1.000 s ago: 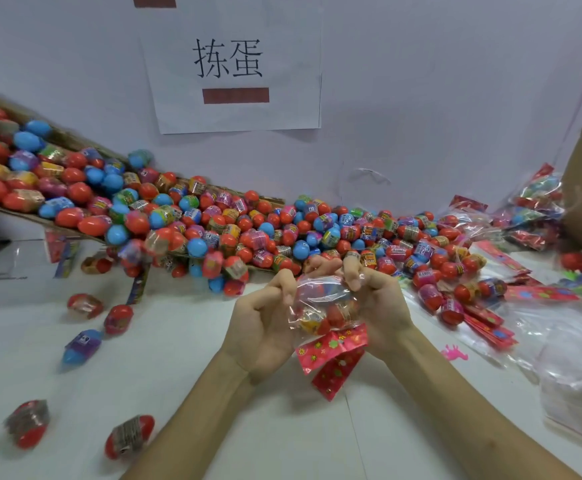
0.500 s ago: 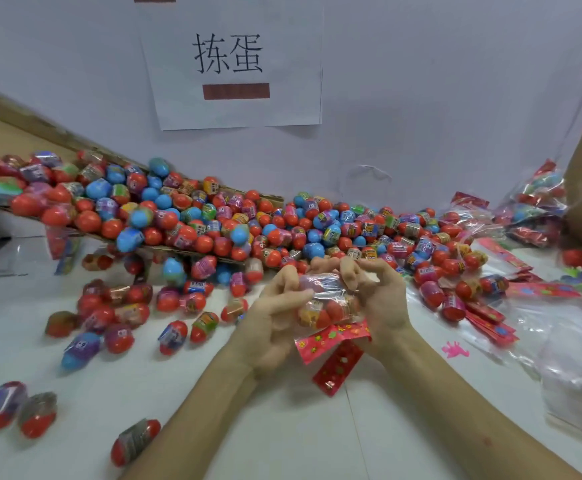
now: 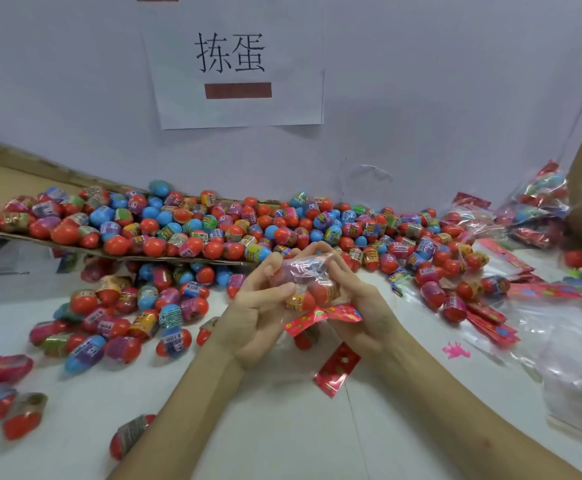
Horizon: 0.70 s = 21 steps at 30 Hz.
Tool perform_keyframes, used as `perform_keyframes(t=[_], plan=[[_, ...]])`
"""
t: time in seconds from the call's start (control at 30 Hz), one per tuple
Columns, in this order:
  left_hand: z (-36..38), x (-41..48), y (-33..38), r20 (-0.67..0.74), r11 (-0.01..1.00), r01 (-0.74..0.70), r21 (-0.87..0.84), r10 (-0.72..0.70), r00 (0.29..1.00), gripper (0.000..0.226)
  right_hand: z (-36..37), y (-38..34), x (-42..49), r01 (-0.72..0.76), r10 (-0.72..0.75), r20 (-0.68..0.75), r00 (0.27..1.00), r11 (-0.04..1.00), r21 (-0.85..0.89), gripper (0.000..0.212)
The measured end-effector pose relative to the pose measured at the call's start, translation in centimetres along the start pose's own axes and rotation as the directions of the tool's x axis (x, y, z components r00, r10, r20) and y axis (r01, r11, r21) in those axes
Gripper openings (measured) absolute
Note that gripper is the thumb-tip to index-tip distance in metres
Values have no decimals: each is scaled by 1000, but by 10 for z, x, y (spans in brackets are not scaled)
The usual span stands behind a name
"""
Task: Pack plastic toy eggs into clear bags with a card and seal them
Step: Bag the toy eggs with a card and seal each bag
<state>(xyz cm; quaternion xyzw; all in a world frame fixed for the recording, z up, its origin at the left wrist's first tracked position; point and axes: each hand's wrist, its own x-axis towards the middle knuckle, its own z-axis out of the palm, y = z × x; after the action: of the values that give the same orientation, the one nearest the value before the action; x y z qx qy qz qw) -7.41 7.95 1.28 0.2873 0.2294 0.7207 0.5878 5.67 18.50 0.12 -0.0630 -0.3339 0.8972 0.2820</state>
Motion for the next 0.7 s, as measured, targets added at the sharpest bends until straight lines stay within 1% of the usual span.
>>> perform_keyframes(t=[0.03,0.07,0.13,0.2,0.27,0.33,0.4,0.47,0.53,0.7], plan=[[1,0,1,31,1000,-6,-12,7,999,36,-1,1,0,1,-1,-31,1000,1000,1,60],[2,1,3,42,1000,-11,-16,12,999,35,-1,2,0,3,-4,-60,998,1000,-19,60],[2,2,4,9,999,-15,30,15,1000,35,1,2,-1,5,-29,-138,990,986,-170,48],[3,3,3,-40,994,-16,106,20,999,35,6,1,-1,-9,-65,-212,975,943,-334,41],[5,4,1,-50,985,-24,168,33,998,35,9,1,-3,-18,-104,-235,966,885,-465,47],[5,4,-1,-37,983,-24,181,31,999,35,8,0,-5,-12,-135,-217,967,824,-566,53],[4,3,-1,-19,991,-11,135,14,1000,33,7,-1,-5,3,-114,-169,979,837,-548,49],[-1,3,0,3,997,-7,80,7,1000,33,7,-3,-5,-1,-66,-124,990,880,-475,43],[-6,4,3,25,999,-15,38,14,1000,33,7,-3,-5,-7,-33,-95,995,918,-397,41],[-9,4,7,60,999,-43,16,42,997,31,6,0,-4,-10,-16,-96,995,967,-256,35]])
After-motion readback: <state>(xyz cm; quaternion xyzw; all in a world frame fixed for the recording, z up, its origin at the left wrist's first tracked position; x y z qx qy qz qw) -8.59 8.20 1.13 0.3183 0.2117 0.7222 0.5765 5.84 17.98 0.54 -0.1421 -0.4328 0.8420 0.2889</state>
